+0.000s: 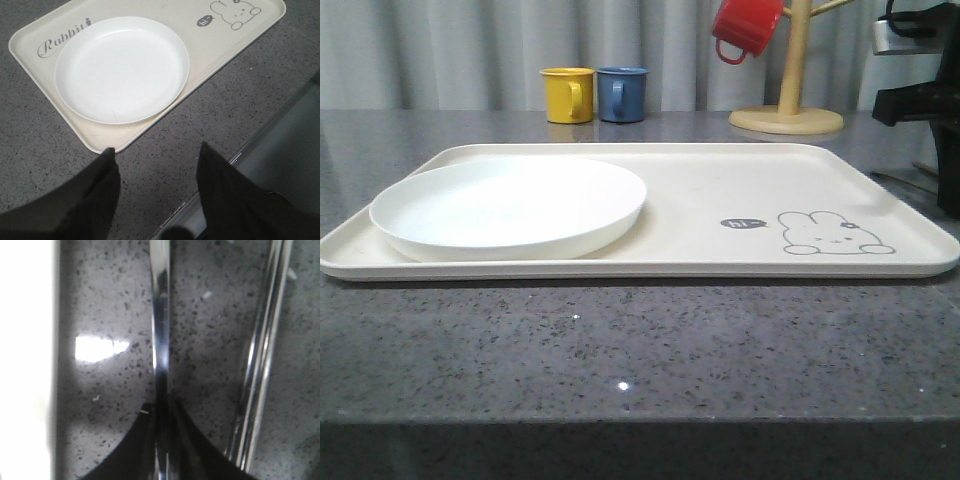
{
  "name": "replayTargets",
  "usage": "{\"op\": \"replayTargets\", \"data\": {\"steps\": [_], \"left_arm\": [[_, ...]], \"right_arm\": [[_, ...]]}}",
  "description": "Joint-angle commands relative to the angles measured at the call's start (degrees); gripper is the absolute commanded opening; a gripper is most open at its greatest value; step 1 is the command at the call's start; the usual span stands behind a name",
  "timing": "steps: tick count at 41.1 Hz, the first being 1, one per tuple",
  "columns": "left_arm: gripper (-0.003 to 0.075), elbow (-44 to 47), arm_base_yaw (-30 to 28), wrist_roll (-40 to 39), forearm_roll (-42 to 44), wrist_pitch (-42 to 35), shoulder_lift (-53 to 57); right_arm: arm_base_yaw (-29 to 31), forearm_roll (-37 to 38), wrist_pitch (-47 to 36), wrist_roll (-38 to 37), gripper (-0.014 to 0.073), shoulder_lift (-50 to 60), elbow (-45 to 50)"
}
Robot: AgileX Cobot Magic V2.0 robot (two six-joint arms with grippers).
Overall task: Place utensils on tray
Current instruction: 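Grasp the silver fork beside the tray with the right gripper, then lower the fork onto the tray beside the plate and open the right gripper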
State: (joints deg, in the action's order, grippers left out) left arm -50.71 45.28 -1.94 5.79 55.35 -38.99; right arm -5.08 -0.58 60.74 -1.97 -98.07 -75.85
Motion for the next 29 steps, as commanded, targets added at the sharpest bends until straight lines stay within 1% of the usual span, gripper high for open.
{"op": "replayTargets", "data": {"steps": [1, 7, 12, 18, 24, 29], "left_arm": [[0.0349, -1.5, 0.5, -0.6, 0.3, -4.0, -0.1], [0.0349, -1.5, 0.5, -0.6, 0.3, -4.0, -0.1], [0.0349, -1.5, 0.5, -0.6, 0.3, -4.0, -0.1], [0.0349, -1.5, 0.5, -0.6, 0.3, -4.0, -0.1], [0.0349, -1.5, 0.5, -0.6, 0.3, -4.0, -0.1], [0.0349, -1.5, 0.5, -0.6, 0.3, -4.0, -0.1]], "right_arm": [[-0.1, -0.9, 0.8, 0.0, -0.0008, 4.0, -1.6], [-0.3, -1.3, 1.5, 0.0, -0.0008, 8.2, -2.5], [-3.1, -1.8, 4.9, 0.0, -0.0008, 10.2, -4.8], [-11.1, -2.5, 8.0, -0.6, -0.0008, 9.7, -9.9], [-19.8, -0.6, 9.4, -4.6, -0.0008, 6.6, -14.2], [-25.4, 5.6, 11.5, -13.1, -0.0008, 2.1, -17.5]]}}
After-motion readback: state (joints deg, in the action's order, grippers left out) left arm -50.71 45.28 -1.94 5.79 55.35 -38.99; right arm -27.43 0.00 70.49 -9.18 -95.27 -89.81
